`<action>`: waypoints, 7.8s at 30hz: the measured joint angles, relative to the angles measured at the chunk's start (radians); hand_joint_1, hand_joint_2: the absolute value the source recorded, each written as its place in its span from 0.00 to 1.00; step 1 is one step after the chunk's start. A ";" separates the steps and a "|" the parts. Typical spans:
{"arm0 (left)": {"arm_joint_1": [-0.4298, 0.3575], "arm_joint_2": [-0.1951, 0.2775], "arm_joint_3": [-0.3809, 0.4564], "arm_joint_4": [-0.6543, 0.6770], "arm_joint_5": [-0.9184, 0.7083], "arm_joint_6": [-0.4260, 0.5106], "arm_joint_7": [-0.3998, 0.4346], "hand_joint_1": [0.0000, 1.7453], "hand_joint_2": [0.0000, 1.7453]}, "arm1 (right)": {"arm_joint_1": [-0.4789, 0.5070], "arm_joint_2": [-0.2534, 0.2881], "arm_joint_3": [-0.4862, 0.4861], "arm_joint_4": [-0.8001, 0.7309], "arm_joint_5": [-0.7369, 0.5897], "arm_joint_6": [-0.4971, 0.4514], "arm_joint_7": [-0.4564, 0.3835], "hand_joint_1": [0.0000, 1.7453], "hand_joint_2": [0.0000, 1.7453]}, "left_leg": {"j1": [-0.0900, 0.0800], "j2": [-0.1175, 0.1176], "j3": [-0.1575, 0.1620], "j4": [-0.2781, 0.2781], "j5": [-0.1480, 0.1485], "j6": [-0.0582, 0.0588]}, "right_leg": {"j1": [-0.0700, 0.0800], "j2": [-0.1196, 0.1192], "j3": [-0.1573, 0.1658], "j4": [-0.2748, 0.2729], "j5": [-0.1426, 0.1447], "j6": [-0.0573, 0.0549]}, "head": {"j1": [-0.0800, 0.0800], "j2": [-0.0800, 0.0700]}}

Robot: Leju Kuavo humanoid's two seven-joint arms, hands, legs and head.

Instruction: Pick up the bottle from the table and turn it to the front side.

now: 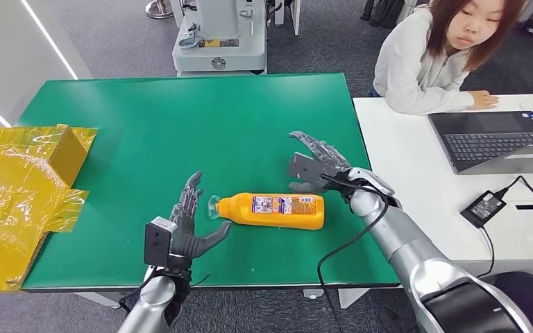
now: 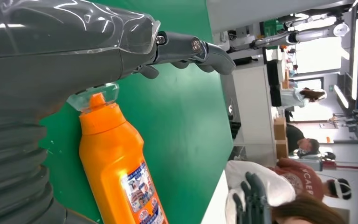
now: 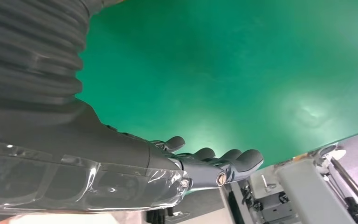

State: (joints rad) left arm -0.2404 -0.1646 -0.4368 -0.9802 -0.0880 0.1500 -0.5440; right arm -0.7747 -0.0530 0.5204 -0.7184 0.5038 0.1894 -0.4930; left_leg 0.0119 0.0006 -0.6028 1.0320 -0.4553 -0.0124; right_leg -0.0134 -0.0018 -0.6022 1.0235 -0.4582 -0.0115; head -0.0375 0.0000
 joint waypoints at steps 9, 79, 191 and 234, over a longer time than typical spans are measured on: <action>-0.044 -0.006 -0.010 0.053 -0.014 0.009 0.007 0.00 1.00 | -0.081 0.051 0.018 0.103 -0.073 0.034 0.011 0.00 1.00 | 0.000 0.000 -0.001 0.000 0.000 0.000 | 0.000 0.000 -0.001 0.000 0.000 0.000 | 0.000 0.000; 0.029 0.024 0.008 0.035 0.129 -0.108 0.133 0.00 1.00 | -0.130 0.125 0.407 0.189 0.097 0.212 0.456 1.00 1.00 | 0.000 0.000 -0.001 0.000 0.000 0.000 | 0.000 0.000 -0.001 0.000 0.000 -0.001 | 0.000 0.000; -0.358 0.064 0.116 -0.069 0.116 -0.234 0.144 0.00 1.00 | 0.107 0.217 0.021 -0.205 -0.047 -0.089 -0.013 1.00 1.00 | 0.000 -0.001 -0.002 0.000 0.002 -0.001 | 0.000 0.000 -0.002 0.001 0.001 -0.002 | 0.000 0.000; -0.329 0.005 -0.008 -0.102 0.016 -0.199 0.160 1.00 1.00 | 0.065 0.252 -0.022 -0.033 -0.081 -0.113 -0.080 0.00 1.00 | 0.001 0.000 -0.002 0.001 0.001 -0.001 | 0.000 0.000 -0.002 0.001 0.001 -0.002 | 0.000 0.000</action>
State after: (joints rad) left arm -0.5697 -0.1595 -0.4448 -1.0819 -0.0725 -0.0494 -0.3844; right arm -0.7101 0.1992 0.4989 -0.7511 0.4225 0.0759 -0.5730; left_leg 0.0124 0.0005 -0.6043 1.0326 -0.4538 -0.0134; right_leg -0.0129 -0.0015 -0.6046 1.0246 -0.4569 -0.0134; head -0.0374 0.0000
